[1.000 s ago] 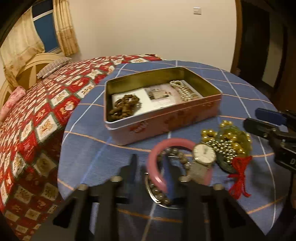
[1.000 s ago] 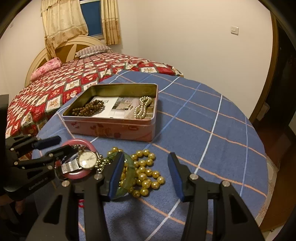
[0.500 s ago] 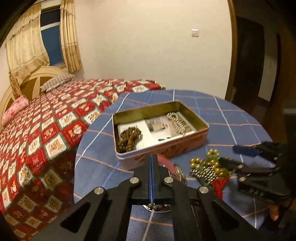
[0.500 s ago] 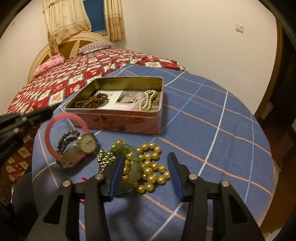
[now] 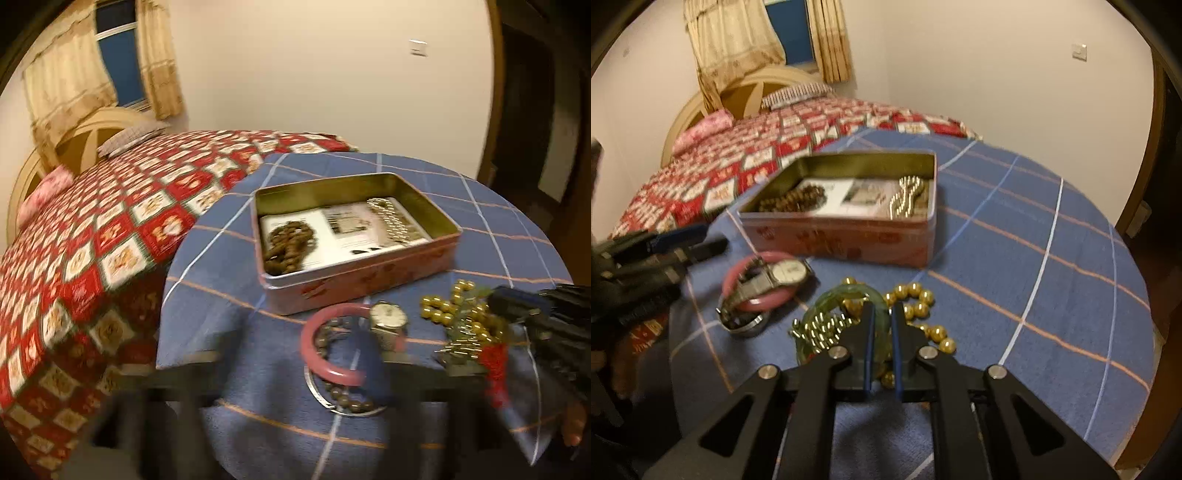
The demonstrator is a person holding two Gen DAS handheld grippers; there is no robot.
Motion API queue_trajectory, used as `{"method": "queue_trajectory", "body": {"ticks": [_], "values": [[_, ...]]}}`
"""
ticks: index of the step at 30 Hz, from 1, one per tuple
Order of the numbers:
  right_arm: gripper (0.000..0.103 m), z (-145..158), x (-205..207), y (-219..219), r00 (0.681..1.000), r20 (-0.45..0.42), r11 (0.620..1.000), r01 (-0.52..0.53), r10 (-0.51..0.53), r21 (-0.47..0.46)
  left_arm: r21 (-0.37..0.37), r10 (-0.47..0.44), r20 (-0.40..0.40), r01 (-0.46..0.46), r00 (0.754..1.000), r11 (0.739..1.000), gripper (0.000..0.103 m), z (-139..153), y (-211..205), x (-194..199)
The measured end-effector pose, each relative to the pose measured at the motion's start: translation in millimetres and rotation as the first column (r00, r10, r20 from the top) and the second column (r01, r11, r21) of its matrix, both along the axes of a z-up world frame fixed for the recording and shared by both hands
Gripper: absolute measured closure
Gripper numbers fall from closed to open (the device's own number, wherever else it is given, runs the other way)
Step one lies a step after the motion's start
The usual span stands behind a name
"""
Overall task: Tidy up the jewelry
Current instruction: 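Grasp the green jade bangle with the right tool while the left tool grasps the pink bangle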
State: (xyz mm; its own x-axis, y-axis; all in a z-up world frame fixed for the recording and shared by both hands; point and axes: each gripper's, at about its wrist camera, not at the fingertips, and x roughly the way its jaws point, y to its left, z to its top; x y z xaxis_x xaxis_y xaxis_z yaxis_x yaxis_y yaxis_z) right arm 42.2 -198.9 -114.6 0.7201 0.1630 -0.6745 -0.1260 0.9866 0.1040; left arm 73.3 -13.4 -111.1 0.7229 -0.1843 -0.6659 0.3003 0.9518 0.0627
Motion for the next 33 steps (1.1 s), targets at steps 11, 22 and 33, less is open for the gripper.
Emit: {"method": "queue_trajectory", "body": {"ticks": [11,22,33], "values": [[0.093,24.4,-11.8,-5.8,0.997,0.075,0.999,0.010,-0.013,0.040,-0.002,-0.025,-0.054,0.025,0.998,1.000,0.025,-17.4,-1.9,12.1],[0.094,16.9,-7.4,-5.9,0.997,0.068,1.000,0.021,-0.023,0.019,-0.057,-0.059,-0.167,0.050,0.984,0.997,0.083,-35.6,-3.7,23.1],[0.093,18.4,-7.4,-7.9,0.997,0.076,0.999,0.032,-0.033,0.021,-0.045,-0.108,-0.062,0.105,0.992,0.993,0.093,-4.8,-15.6,-1.4]]}}
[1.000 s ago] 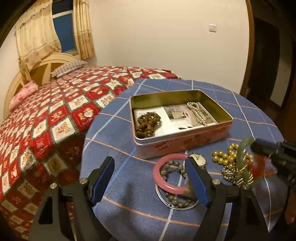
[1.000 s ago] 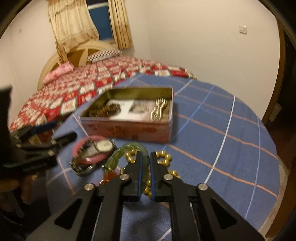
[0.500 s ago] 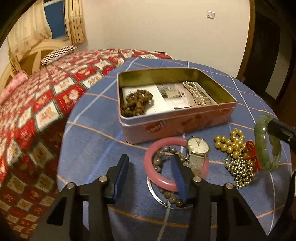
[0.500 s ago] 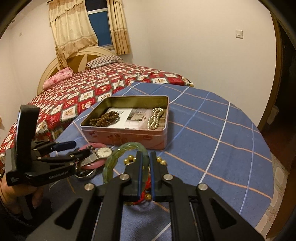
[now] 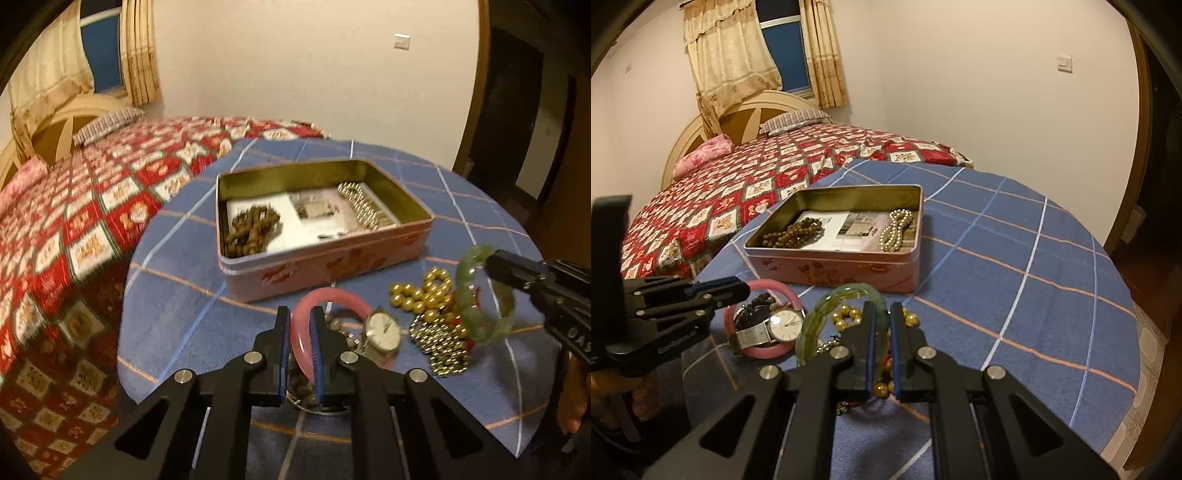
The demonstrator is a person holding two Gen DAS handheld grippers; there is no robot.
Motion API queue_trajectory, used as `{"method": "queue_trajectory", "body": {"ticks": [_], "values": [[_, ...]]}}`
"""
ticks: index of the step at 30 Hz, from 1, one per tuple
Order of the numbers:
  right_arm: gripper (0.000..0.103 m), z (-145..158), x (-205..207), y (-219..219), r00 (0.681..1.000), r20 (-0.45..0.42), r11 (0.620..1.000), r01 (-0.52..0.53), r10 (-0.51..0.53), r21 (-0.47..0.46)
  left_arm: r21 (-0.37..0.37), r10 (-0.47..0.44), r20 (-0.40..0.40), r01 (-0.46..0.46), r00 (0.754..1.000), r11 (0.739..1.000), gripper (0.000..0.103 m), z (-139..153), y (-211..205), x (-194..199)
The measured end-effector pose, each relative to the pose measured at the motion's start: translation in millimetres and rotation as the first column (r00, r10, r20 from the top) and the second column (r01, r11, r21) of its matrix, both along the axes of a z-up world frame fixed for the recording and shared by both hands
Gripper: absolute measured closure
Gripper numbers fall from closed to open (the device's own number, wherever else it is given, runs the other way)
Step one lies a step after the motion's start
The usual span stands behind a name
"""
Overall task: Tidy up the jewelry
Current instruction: 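Grasp the green jade bangle with the right tool while the left tool grasps the pink bangle, then carry both bangles into the tin box and open both tools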
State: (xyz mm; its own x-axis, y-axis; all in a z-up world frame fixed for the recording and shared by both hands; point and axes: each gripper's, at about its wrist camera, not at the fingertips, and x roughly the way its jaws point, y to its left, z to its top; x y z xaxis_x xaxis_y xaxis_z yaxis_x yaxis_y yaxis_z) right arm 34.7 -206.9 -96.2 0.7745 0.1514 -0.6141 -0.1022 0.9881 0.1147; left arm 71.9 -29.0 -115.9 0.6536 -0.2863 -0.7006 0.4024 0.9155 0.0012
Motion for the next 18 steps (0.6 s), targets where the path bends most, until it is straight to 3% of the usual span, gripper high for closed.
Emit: {"method": "queue_trajectory", "body": {"ticks": [8,18], "values": [[0.093,4.3,-2.8,0.2,1.000,0.026,1.000,0.009,-0.009,-0.016,0.046,-0.031,0.201,0.022,0.979,0.999,0.094,34.3,-15.5,-26.5],[0.093,7.7,-0.3,1.8,1.000,0.029,1.000,0.001,0.000,-0.026,0.025,-0.041,0.196,0.037,0.980,0.999,0.094,44.5,-13.2,-17.6]]}}
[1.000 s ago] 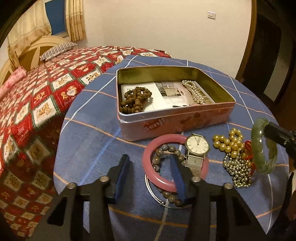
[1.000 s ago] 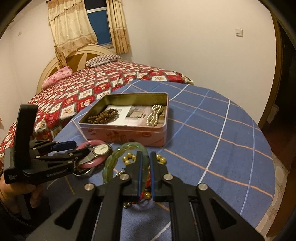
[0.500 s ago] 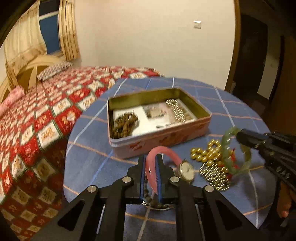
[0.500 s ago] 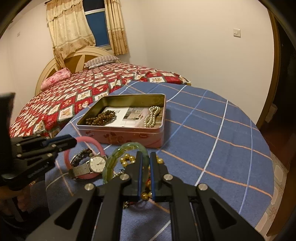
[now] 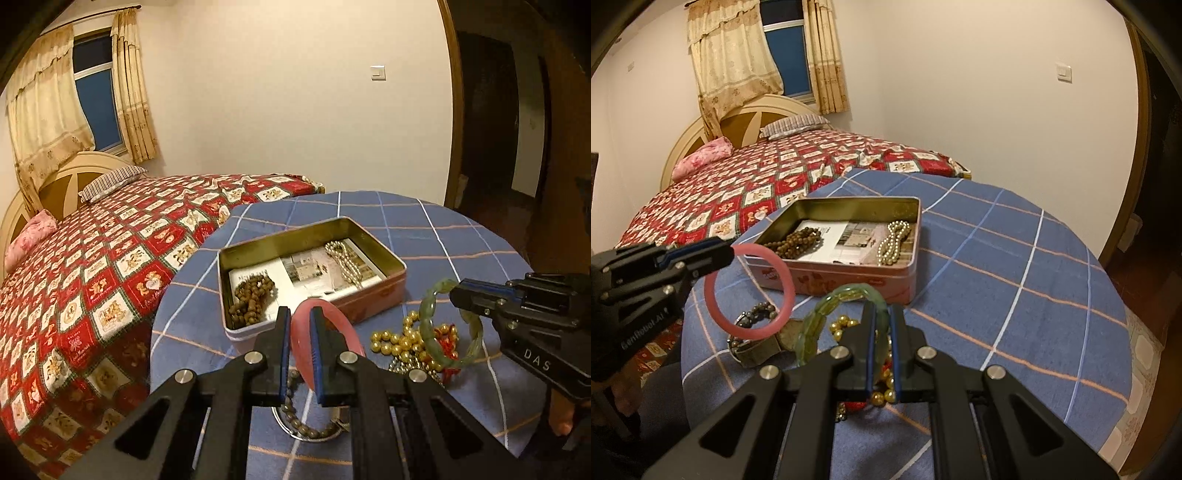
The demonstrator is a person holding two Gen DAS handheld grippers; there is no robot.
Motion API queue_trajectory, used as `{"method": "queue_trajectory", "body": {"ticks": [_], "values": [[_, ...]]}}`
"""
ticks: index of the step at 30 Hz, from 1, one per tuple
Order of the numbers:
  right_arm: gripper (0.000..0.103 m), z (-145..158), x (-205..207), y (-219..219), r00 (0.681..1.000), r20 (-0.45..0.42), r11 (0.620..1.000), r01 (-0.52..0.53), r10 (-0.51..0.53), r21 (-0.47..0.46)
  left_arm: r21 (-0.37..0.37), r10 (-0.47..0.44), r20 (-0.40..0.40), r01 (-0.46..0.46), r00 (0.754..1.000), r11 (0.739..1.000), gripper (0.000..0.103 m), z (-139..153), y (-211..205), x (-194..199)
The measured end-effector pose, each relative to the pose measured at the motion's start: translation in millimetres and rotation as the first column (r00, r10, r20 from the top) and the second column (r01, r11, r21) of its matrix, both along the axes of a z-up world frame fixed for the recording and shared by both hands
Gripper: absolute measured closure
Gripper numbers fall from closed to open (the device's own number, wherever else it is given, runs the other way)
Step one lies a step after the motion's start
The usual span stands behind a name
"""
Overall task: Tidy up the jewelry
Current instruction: 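Carry both bangles into the tin box and open both tools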
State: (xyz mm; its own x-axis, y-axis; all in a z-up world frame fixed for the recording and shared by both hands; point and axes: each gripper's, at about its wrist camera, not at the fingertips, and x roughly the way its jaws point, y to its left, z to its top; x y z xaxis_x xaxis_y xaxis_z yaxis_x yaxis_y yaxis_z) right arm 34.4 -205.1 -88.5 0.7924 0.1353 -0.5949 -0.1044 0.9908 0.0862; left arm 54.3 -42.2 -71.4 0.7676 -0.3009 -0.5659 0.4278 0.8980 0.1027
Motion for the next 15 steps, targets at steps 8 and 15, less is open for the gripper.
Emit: {"method": "queue_trajectory", "body": {"ticks": [8,15], "values": [[0.093,21.2,26.5,0.5,1.000,0.021,0.999,-0.012,0.012,-0.032,0.002,0.012,0.043,-0.012,0.999,1.000,0.094,20.6,1.0,23.2],[0.093,30.6,59.5,3.6,1.000,0.015,0.998,-0.023,0.024,-0.057,0.003,0.031,0.047,-0.031,0.998,1.000,0.094,26.7,1.8,48.9]]}}
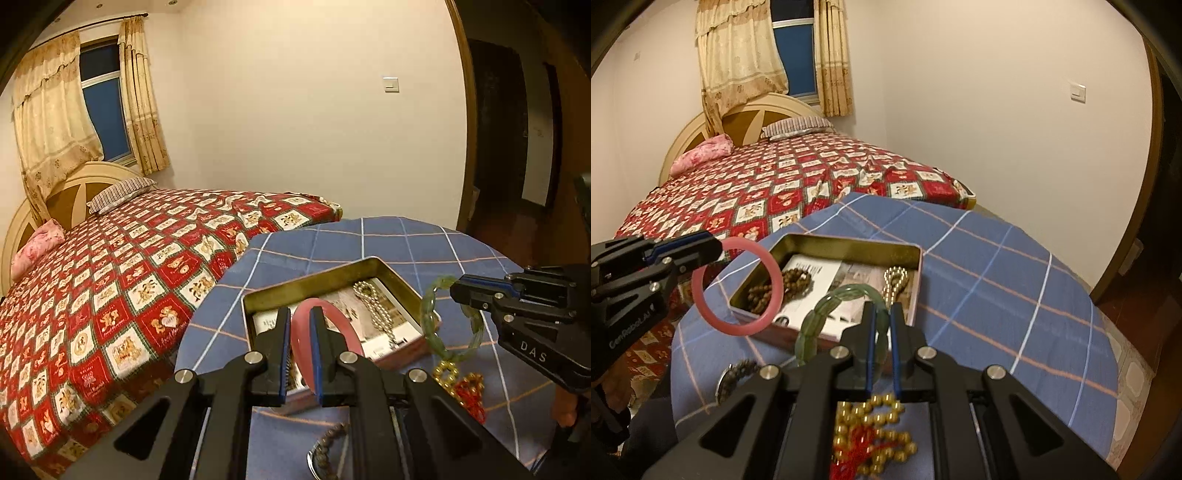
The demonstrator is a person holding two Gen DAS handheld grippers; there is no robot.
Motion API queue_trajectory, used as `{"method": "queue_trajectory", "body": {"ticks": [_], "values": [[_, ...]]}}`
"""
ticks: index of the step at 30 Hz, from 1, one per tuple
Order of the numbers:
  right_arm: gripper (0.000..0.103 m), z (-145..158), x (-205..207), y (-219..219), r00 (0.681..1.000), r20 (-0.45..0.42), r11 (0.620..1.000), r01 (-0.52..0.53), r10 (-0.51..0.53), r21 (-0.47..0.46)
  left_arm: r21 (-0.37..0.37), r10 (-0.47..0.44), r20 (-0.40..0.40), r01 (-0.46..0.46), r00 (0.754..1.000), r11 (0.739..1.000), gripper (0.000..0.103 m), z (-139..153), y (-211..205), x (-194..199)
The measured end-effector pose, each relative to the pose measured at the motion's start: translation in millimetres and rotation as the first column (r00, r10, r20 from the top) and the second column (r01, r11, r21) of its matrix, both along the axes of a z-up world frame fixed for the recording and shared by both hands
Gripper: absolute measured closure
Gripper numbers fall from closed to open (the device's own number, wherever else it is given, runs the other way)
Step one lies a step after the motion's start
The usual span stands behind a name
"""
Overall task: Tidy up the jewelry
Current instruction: 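Carry both bangles into the tin box and open both tools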
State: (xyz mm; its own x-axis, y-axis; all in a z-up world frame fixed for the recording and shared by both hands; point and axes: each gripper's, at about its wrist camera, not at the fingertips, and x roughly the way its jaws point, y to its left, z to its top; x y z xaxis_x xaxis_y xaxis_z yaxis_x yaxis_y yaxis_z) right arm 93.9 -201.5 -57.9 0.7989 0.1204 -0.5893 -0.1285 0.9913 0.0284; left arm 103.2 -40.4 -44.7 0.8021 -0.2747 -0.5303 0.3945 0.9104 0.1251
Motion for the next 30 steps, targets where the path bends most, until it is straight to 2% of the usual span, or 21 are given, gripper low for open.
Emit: {"method": "queue_trajectory", "body": {"ticks": [16,21,30], "values": [[0.093,-4.5,55.4,11.9,0.999,-0.032,0.997,-0.006,0.003,-0.079,0.035,0.048,-0.012,-0.048,0.999,0.998,0.094,-8.7,7.5,56.9],[0.094,-6.8,66.9,12.3,0.999,-0.041,0.996,-0.005,0.002,-0.093,0.026,0.069,-0.039,-0.068,0.997,0.997,0.094,-17.3,10.3,77.4],[0.093,-12.5,86.9,13.4,0.998,-0.062,0.992,0.001,-0.009,-0.130,0.032,0.070,-0.058,-0.068,0.996,0.997,0.094,-26.2,6.7,90.4]]}}
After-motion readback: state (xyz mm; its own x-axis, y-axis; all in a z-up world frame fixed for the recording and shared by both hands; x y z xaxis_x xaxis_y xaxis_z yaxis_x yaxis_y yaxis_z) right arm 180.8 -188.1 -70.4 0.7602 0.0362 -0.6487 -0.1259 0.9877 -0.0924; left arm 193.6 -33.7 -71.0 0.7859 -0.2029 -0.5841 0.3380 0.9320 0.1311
